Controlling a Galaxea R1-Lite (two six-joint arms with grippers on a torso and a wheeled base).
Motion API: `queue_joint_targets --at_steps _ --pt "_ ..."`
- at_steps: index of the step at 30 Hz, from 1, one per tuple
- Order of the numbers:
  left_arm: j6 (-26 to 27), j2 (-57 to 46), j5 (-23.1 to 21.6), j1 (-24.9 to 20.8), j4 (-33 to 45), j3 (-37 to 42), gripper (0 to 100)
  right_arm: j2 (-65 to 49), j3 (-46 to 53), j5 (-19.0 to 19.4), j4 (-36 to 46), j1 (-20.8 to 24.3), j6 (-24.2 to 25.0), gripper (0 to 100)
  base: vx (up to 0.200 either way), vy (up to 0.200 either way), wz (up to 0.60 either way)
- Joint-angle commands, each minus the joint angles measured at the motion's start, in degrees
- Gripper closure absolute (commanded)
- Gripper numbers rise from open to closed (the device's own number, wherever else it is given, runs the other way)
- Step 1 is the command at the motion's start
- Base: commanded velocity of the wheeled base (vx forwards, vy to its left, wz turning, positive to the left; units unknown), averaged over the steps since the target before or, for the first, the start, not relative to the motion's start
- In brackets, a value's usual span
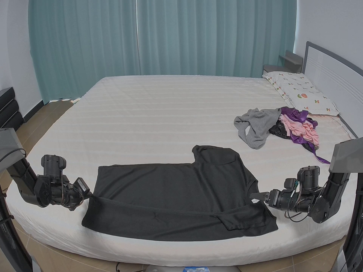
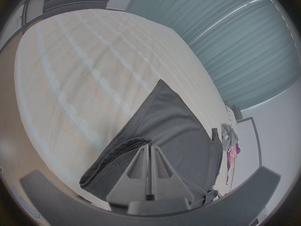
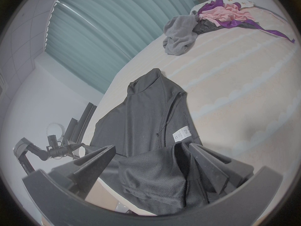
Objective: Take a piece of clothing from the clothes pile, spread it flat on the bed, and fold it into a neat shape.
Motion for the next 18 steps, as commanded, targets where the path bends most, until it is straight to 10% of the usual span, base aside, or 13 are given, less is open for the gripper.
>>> queue_joint_targets --at_steps 1,18 --pt "0.0 -0.3 0.0 0.0 -0.1 0.1 100 2.1 -0.9 0.3 -0.7 0.0 -0.9 0 0.000 0.000 0.00" --pt "0.0 -0.3 0.0 -0.1 0.0 0.2 100 8.1 -6.9 0.3 -0.7 -0.1 -0.9 0 0.000 0.000 0.00"
